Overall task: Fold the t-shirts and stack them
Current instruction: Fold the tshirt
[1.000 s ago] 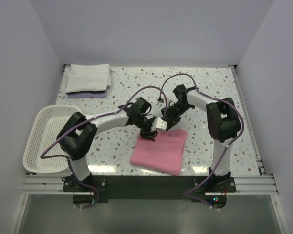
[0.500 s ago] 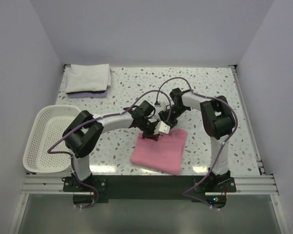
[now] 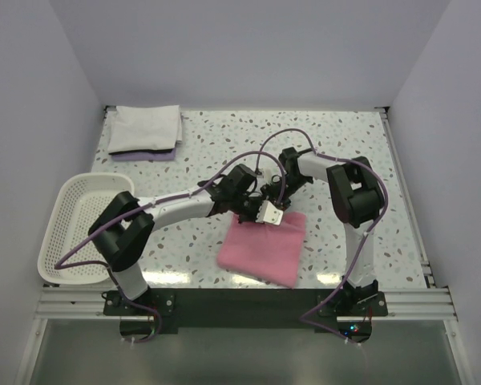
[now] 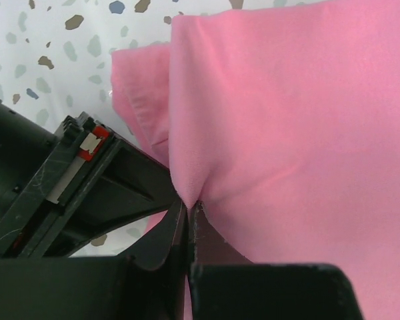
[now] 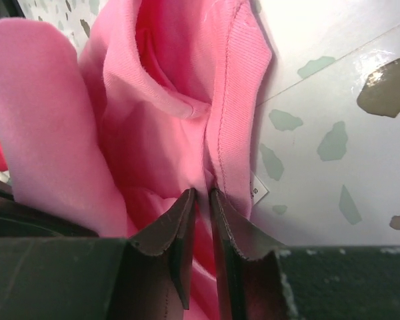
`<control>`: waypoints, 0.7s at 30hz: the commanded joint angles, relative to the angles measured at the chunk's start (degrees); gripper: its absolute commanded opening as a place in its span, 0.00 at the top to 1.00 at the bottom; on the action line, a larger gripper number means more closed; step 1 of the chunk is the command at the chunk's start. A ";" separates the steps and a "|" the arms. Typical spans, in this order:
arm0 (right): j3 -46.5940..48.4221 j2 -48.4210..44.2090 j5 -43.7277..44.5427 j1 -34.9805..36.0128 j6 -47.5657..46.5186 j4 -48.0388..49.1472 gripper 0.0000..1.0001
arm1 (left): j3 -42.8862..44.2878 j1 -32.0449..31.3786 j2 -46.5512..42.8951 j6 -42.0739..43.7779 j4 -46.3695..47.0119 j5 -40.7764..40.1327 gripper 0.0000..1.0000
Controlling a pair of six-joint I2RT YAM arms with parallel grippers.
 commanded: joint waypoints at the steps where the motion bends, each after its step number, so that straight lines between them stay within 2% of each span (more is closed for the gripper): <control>1: -0.68 2.70 3.91 0.59 -4.09 0.60 0.80 | -0.46 0.86 -2.14 1.65 7.34 -2.44 1.00; 12: 0.63 3.76 3.21 0.59 -6.03 -1.60 0.81 | -3.27 3.23 -1.62 2.26 15.00 -4.47 1.00; 18: 1.34 3.85 3.47 0.50 -6.55 -2.48 0.81 | -7.05 3.50 -2.67 2.25 23.08 -5.79 1.00; 20: 2.04 4.02 3.47 0.50 -6.82 -3.35 0.79 | -7.93 3.41 -2.76 2.52 24.05 -4.74 0.92; 21: 3.17 3.94 3.65 0.59 -6.82 -3.79 0.76 | -8.11 3.41 -2.93 2.78 23.97 -4.47 0.83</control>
